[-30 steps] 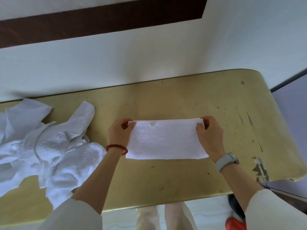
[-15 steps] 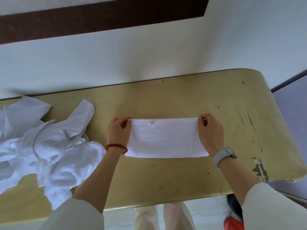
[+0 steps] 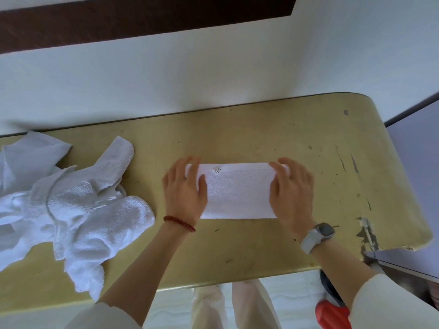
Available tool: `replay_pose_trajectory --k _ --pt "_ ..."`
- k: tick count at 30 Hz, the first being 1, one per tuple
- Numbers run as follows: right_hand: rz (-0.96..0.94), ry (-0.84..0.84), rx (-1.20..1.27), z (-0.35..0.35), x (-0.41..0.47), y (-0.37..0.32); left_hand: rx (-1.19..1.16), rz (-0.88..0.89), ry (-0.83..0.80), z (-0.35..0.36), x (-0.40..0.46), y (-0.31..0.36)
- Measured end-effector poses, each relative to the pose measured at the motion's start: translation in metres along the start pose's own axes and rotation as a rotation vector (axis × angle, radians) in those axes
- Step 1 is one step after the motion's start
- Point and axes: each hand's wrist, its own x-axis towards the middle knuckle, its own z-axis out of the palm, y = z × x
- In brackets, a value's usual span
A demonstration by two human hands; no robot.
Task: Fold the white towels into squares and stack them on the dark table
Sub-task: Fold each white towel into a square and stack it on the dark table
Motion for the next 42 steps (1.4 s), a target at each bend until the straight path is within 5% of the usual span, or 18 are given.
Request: replay_pose_trajectory --k 3,6,11,17,20,23,32,38,42 --pt "-0.165 -0.226 -0.12 0.02 -0.015 -0.019 0.113 0.161 -0.192 0.017 -0.017 0.018" --pt "-0.125 -0.405 -0.198 0.032 -0.018 -0.018 0.218 0.124 -0.373 0.029 -0.024 0.014" --pt "-0.087 -0.452 -0.211 0.036 -0.021 -0.004 0.311 0.023 -0.476 0.033 -0.026 0.008" --pt "-0.038 -0.474 -0.089 0.025 -0.018 -0.004 0.265 0.09 -0.436 0.026 -0.023 0.006" --pt "-0.069 -0.402 -0.001 0.011 -0.011 0.015 0.137 0.316 -0.207 0.018 -0.03 0.008" --pt "-0.108 -0.379 0.008 0.002 -0.004 0.039 0.086 0.524 -0.216 0.016 -0.043 0.009" --pt "-0.445 -0.36 0.054 -0.009 -0.071 0.024 0.323 0.281 -0.265 0.003 -0.004 0.005" --pt "-0.532 -0.333 0.138 0.004 -0.071 0.032 -0.061 0.604 -0.161 0.003 -0.054 -0.014" --pt "-0.598 -0.318 0.092 0.007 -0.063 0.034 -0.067 0.598 -0.211 0.007 -0.079 -0.031"
